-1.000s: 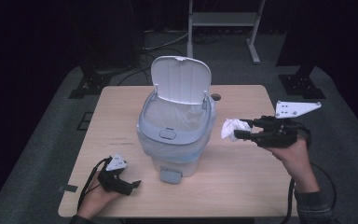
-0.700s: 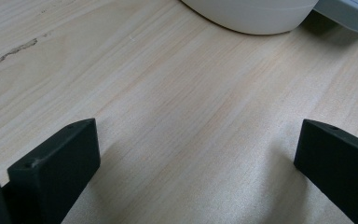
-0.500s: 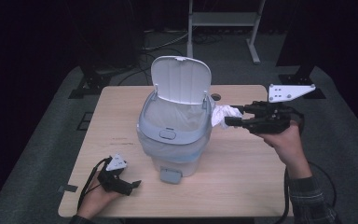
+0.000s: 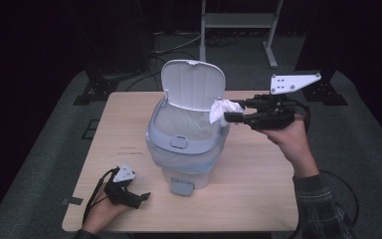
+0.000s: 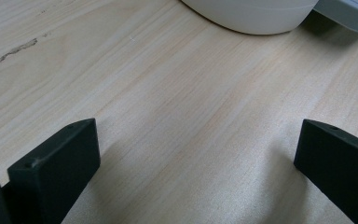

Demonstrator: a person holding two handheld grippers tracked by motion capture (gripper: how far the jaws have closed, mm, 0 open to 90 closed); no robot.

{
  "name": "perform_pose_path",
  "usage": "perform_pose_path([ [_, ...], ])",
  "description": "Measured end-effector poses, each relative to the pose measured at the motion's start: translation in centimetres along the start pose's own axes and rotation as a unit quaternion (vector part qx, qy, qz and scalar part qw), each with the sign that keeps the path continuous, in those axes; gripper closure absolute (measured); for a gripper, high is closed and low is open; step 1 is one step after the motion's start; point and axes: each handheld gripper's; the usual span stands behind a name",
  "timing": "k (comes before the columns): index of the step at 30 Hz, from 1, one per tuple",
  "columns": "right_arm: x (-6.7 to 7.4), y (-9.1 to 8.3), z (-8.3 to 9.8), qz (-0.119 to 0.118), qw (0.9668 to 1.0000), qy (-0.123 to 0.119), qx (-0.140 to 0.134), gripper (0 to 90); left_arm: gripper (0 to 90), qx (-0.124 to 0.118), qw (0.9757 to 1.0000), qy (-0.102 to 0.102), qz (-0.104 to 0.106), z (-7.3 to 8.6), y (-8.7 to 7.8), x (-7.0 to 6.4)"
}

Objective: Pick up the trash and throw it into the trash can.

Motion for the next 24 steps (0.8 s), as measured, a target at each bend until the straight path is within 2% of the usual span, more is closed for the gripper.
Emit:
perform_pose_path([
  [11, 0.0, 2.2, -1.8, -0.005, 1.0, -0.005, -0.006, 57.5, 0.0, 0.0, 1.0, 0.0, 0.0, 0.0, 0.0, 0.0],
  [24, -0.4, 5.2, -3.0, -0.011, 0.9999, 0.001, -0.007, 57.0, 0.0, 0.0, 1.0, 0.0, 0.0, 0.0, 0.0, 0.0],
])
Point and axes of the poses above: each handheld gripper's, and its own axes: y roughly forward along the jaws, z roughly out of its underside, x roughly to its left, and after that the axes turned 6 degrees about z, right-handed
